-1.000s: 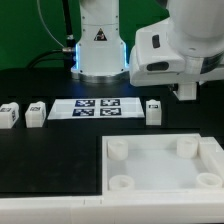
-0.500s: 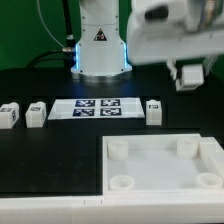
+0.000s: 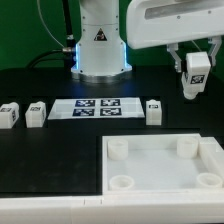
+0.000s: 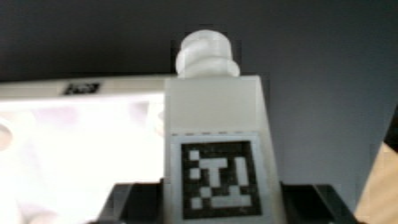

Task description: Assemble one leg

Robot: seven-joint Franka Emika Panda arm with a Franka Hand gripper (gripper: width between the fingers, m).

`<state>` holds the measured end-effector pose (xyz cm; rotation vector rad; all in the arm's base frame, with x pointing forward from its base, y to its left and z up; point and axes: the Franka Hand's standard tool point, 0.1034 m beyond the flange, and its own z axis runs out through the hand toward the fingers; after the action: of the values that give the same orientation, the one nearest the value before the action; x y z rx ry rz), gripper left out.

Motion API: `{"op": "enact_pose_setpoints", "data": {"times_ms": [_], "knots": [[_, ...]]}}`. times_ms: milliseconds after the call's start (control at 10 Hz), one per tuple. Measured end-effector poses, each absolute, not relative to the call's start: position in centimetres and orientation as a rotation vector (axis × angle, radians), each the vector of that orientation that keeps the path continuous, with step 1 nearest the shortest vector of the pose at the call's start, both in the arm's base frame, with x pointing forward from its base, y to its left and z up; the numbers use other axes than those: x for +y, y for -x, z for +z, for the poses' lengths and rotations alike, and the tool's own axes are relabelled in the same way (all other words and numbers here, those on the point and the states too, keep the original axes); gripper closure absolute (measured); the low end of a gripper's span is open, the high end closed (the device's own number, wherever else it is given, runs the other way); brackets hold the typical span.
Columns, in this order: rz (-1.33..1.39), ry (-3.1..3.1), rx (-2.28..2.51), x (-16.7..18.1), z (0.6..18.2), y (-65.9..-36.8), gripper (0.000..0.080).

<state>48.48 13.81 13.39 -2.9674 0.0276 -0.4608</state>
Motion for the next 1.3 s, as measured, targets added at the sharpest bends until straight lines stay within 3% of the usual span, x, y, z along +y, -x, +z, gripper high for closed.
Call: {"op": "enact_pose_setpoints", "data": {"times_ms": [100,300,400,500,800,1000,1100,1300], "knots": [[-0.511,2.956,0.025,13.8,13.9,-48.9,0.0506],[-0.85,2.84,0.001,15.0,17.3,-52.0,0.0506],[-0.926,2.818,-0.032,15.1,17.6,-52.3,0.0506],[-0.91,2.825,-0.027,15.1,16.5,-51.7,0.0506],[-0.848,2.884,-0.133,13.9,15.6,-52.5,0.0506],[-0.85,2.912,-0.163,11.1,17.9,-57.3,0.0506],[-0.834,2.914,-0.158,11.1,16.8,-57.2,0.0506],[-0.829,2.915,-0.158,11.1,16.7,-57.1,0.0506]]}}
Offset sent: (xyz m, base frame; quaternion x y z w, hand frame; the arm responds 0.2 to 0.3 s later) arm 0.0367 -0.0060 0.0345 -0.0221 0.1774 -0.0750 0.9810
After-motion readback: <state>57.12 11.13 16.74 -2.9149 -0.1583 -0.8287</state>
